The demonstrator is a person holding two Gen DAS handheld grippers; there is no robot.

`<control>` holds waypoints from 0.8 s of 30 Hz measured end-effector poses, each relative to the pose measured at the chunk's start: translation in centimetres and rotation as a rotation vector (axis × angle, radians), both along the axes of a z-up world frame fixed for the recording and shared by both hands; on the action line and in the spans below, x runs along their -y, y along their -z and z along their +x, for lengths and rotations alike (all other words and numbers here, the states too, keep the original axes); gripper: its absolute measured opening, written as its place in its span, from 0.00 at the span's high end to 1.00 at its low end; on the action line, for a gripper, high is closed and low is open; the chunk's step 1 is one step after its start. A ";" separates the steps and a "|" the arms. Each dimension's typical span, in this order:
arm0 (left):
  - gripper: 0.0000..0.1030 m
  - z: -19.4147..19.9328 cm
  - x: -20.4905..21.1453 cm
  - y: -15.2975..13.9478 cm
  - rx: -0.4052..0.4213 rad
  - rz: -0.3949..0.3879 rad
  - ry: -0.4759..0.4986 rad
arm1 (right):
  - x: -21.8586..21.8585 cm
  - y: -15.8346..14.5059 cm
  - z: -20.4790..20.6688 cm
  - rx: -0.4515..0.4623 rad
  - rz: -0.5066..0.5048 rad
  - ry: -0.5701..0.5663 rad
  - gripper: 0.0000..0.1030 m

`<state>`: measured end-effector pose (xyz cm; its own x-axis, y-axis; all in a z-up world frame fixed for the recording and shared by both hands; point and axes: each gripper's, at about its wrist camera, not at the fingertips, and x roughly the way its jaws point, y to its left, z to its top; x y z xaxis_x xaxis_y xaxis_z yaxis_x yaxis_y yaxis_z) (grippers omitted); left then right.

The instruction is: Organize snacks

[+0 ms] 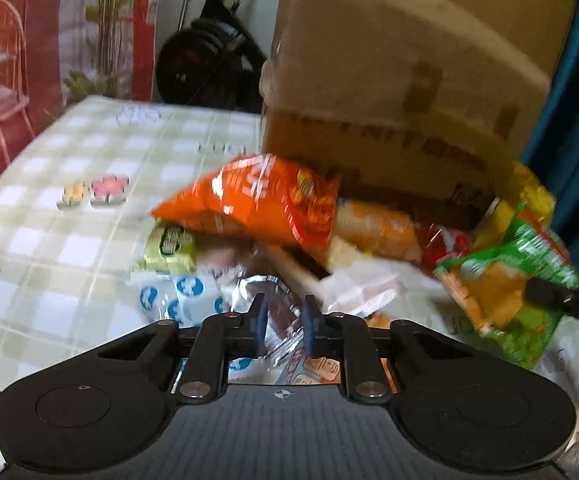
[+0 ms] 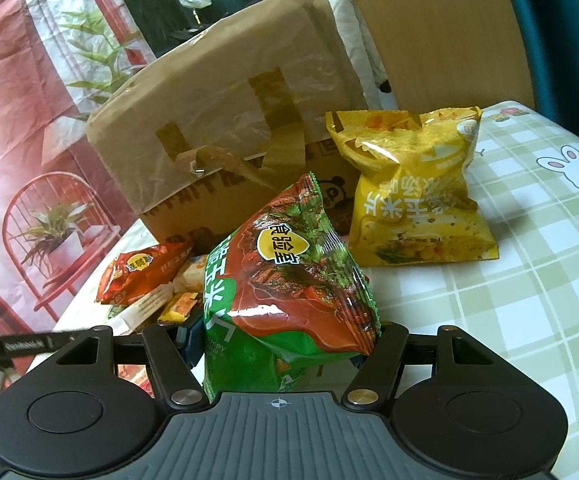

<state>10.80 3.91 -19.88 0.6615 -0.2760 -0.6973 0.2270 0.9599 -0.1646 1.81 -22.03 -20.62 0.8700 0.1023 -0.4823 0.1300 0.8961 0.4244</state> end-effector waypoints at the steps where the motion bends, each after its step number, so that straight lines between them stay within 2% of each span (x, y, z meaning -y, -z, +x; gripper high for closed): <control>1: 0.82 0.3 -0.1 0.5 -0.019 -0.003 -0.012 | 0.1 0.0 0.0 0.000 0.002 0.003 0.41; 3: 0.82 1.0 -0.7 1.2 -0.046 -0.012 -0.038 | 0.1 0.1 -0.1 0.000 0.007 0.006 0.41; 8: 0.82 2.5 -1.2 1.5 -0.049 -0.053 -0.086 | 0.1 0.3 0.0 -0.006 0.016 0.007 0.41; 11: 0.71 3.5 -1.2 2.0 -0.081 -0.085 -0.116 | 0.1 0.3 0.1 -0.007 0.017 0.007 0.41; 17: 0.59 4.3 -0.1 2.4 -0.021 -0.020 -0.145 | 0.2 0.5 0.2 -0.015 0.024 0.007 0.41; 21: 0.43 4.6 0.3 2.5 -0.026 0.013 -0.154 | 0.4 0.5 0.3 -0.015 0.028 0.008 0.41; 24: 0.42 4.5 0.0 2.5 -0.049 -0.007 -0.165 | 0.6 0.5 0.3 -0.012 0.031 0.008 0.41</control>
